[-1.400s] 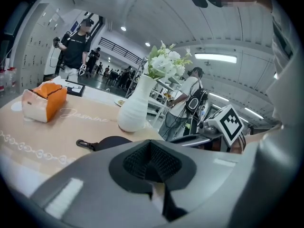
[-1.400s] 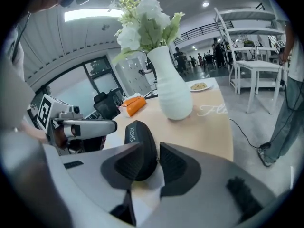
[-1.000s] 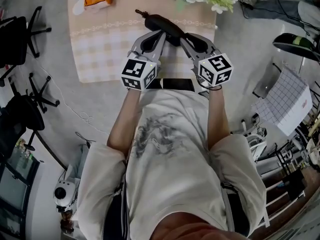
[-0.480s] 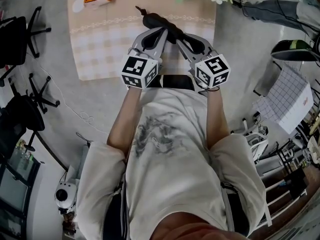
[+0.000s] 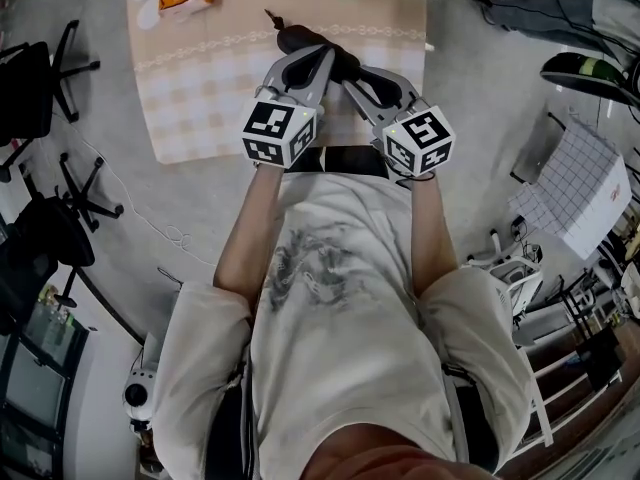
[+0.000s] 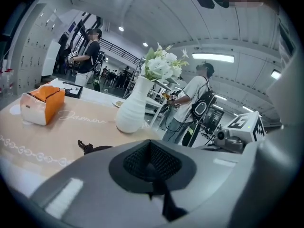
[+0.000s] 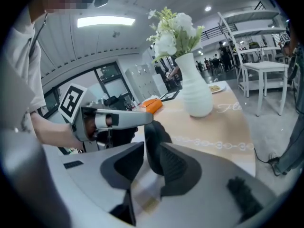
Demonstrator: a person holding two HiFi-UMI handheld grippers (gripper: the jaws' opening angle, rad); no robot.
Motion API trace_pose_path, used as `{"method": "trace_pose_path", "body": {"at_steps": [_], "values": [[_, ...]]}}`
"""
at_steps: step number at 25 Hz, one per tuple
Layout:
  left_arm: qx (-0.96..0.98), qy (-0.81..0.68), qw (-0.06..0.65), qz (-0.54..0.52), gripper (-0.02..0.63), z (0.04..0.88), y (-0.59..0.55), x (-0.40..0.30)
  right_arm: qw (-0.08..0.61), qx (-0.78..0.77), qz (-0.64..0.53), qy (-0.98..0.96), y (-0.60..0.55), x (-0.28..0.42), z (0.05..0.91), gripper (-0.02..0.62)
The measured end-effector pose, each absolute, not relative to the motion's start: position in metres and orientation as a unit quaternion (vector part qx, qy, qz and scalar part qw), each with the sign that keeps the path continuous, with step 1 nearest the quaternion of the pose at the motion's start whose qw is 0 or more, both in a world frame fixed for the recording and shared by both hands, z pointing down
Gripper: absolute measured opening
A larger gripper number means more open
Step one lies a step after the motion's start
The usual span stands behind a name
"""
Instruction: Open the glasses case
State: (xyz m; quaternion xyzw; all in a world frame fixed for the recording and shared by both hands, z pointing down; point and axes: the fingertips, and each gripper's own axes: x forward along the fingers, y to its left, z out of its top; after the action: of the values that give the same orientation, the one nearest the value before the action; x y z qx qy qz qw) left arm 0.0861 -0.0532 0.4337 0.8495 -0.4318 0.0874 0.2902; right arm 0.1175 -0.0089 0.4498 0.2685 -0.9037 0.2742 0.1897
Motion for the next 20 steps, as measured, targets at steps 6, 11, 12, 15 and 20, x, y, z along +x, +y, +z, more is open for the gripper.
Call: {"method": "trace_pose_path", "body": {"at_steps": [6, 11, 12, 15, 20], "values": [[0.845, -0.422, 0.301, 0.129, 0.003, 0.455, -0.053, 0.088, 0.202, 0.267, 0.274, -0.902, 0.0, 0.119, 0.454, 0.124], [0.846, -0.421, 0.3, 0.132, 0.003, 0.456, -0.053, 0.087, 0.201, 0.307, 0.279, -0.888, -0.007, 0.15, 0.458, 0.127], [0.845, -0.421, 0.3, 0.132, 0.003, 0.456, -0.052, 0.086, 0.205, 0.31, 0.277, -0.886, -0.01, 0.154, 0.461, 0.129], [0.843, -0.425, 0.302, 0.132, 0.003, 0.456, -0.051, 0.085, 0.213, 0.307, 0.28, -0.885, -0.015, 0.161, 0.47, 0.131], [0.842, -0.424, 0.307, 0.133, 0.003, 0.456, -0.049, 0.084, 0.199, 0.258, 0.29, -0.9, -0.017, 0.15, 0.474, 0.137]]}}
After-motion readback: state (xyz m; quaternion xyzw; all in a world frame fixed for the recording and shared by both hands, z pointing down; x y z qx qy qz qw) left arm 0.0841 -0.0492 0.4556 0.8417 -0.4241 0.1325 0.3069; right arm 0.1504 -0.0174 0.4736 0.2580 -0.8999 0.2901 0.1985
